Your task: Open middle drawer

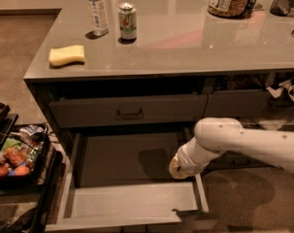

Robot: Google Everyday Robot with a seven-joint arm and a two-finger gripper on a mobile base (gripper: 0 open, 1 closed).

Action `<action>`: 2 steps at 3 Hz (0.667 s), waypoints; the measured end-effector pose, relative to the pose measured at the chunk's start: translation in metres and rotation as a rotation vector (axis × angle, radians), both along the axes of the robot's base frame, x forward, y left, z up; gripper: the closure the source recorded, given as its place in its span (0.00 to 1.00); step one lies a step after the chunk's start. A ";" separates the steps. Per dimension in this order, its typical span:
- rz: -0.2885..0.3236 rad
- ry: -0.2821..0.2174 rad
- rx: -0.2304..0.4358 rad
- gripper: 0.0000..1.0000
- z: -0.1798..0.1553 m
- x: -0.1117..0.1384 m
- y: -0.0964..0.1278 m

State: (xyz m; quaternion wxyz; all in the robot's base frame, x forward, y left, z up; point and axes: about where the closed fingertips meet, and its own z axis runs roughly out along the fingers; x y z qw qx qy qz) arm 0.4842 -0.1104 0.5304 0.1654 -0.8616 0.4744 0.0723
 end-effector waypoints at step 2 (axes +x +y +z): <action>-0.074 -0.291 0.316 1.00 0.075 -0.007 0.038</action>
Offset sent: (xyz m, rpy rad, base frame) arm -0.0822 -0.1513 0.1433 0.6828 -0.7971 -0.3180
